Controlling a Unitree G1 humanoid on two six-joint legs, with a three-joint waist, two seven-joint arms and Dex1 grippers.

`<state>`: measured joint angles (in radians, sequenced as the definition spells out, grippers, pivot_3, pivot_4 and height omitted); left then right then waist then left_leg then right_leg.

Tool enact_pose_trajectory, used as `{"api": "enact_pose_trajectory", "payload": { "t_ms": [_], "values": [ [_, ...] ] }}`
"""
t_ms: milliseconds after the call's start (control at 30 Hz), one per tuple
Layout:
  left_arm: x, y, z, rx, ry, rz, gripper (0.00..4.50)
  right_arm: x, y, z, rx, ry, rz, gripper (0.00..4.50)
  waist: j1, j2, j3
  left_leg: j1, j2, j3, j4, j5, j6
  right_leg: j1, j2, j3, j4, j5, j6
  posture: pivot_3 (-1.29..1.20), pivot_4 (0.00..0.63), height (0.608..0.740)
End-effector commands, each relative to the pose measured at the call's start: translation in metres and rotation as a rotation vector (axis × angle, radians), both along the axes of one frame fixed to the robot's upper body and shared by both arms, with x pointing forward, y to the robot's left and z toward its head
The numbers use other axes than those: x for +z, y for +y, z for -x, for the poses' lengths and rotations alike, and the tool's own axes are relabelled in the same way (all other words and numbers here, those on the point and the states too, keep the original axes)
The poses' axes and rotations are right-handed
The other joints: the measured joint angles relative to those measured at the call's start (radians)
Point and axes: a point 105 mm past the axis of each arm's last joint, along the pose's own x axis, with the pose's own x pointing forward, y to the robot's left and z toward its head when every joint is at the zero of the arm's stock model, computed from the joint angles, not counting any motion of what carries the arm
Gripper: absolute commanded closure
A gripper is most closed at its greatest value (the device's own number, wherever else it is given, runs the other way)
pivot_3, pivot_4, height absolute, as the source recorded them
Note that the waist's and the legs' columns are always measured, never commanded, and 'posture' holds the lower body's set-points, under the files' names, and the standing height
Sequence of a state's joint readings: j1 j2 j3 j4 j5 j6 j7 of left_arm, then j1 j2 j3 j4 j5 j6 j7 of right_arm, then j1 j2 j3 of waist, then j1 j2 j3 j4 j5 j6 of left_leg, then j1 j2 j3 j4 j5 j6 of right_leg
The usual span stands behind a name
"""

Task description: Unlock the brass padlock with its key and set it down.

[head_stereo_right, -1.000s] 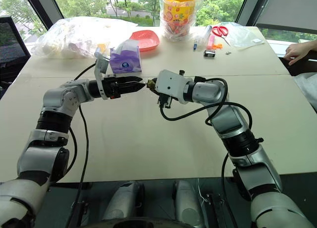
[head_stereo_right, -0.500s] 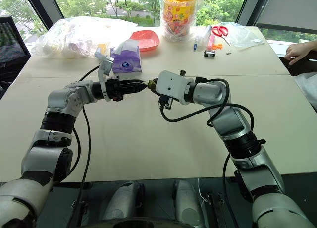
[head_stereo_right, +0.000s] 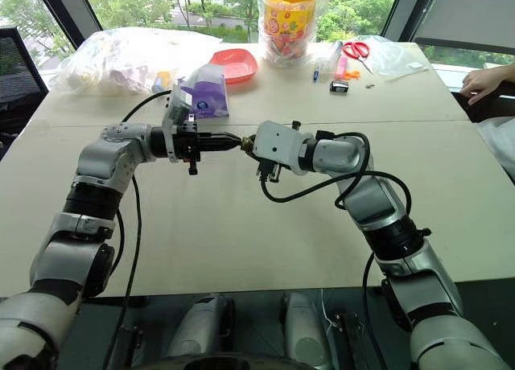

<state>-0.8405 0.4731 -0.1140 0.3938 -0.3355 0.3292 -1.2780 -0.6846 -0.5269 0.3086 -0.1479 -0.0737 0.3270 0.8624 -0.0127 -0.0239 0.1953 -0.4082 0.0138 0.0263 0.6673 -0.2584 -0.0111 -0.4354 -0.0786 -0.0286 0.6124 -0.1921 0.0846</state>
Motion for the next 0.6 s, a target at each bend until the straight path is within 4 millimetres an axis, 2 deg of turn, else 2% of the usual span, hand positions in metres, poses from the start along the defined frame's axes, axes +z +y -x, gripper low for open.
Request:
{"api": "enact_pose_trajectory", "payload": {
  "t_ms": [33, 233, 367, 400, 533, 600],
  "values": [
    [-0.013, -0.004, 0.008, -0.051, -0.076, -0.109, 4.42, 0.026, 0.005, 0.004, 0.021, -0.079, -0.063, 3.82, 0.001, 0.000, 0.000, 0.000, 0.000, 0.000, 0.000, 0.000, 0.000, 0.000, 0.000, 0.000, 0.000, 0.000, 0.000, 0.00, 0.150, 0.740],
    [-0.014, -0.006, 0.013, -0.076, -0.107, -0.116, 4.42, 0.030, 0.005, 0.002, 0.014, -0.075, -0.083, 3.82, 0.002, 0.000, 0.000, 0.000, 0.000, 0.000, 0.000, 0.000, 0.000, 0.000, 0.000, 0.000, 0.000, 0.000, 0.000, 0.00, 0.150, 0.740],
    [-0.012, -0.006, 0.008, -0.047, -0.174, -0.111, 4.42, 0.032, 0.006, 0.003, 0.016, -0.058, -0.103, 3.82, 0.002, 0.000, 0.000, 0.000, 0.000, 0.000, 0.000, 0.000, 0.000, 0.000, 0.000, 0.000, 0.000, 0.000, 0.001, 0.00, 0.150, 0.740],
    [-0.012, -0.005, 0.008, -0.045, -0.144, -0.101, 4.42, 0.032, 0.006, 0.002, 0.017, -0.062, -0.102, 3.82, 0.002, 0.000, 0.000, 0.000, 0.000, 0.000, 0.000, 0.000, 0.000, 0.000, 0.000, 0.000, 0.000, 0.000, 0.001, 0.00, 0.150, 0.740],
    [0.000, 0.001, -0.005, 0.059, 0.178, 0.061, 4.42, 0.035, 0.006, 0.000, 0.011, -0.143, -0.060, 3.82, 0.003, 0.000, 0.000, 0.000, 0.000, 0.000, 0.000, 0.000, 0.000, 0.000, 0.000, 0.000, 0.000, 0.001, 0.001, 0.00, 0.150, 0.740],
    [0.007, 0.004, -0.010, 0.089, 0.249, 0.124, 4.42, 0.036, 0.007, -0.001, 0.013, -0.183, -0.035, 3.82, 0.000, 0.000, 0.000, -0.001, 0.000, 0.000, 0.001, 0.000, 0.000, 0.000, 0.000, 0.000, 0.000, 0.000, 0.002, 0.00, 0.150, 0.740]
  ]
}}
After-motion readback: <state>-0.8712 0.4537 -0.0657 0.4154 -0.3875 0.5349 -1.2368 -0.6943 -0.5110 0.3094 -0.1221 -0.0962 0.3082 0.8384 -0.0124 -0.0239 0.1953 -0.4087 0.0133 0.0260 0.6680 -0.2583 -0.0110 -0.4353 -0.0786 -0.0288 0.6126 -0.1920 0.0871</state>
